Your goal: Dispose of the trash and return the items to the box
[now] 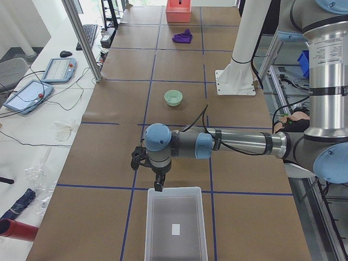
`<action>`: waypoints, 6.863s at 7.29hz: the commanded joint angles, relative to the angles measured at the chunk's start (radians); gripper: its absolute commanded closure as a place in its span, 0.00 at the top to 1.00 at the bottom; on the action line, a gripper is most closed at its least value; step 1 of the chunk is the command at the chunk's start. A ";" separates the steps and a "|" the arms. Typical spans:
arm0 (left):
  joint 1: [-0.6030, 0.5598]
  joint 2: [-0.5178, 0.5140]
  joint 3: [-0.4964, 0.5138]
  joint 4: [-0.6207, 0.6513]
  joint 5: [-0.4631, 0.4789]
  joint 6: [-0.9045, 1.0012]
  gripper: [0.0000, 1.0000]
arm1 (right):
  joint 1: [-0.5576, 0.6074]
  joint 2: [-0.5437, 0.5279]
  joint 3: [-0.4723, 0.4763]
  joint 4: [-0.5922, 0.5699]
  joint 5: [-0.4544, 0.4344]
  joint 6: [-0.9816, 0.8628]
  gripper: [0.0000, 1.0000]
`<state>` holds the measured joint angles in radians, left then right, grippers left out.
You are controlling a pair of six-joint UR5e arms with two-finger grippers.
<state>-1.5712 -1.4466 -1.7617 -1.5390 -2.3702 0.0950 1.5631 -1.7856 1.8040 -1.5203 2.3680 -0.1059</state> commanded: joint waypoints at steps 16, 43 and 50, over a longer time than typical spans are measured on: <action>0.473 0.087 0.061 -1.155 0.304 -0.751 1.00 | -0.009 0.034 0.015 0.190 0.042 0.012 1.00; -0.129 0.209 0.373 -0.928 -0.150 0.307 0.00 | -0.008 0.020 0.012 0.190 0.042 0.012 1.00; 0.013 0.210 0.390 -0.943 -0.185 0.316 0.62 | -0.008 0.020 0.015 0.190 0.042 0.012 1.00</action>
<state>-1.5614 -1.2357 -1.3715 -2.4751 -2.5573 0.4113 1.5555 -1.7656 1.8188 -1.3300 2.4099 -0.0936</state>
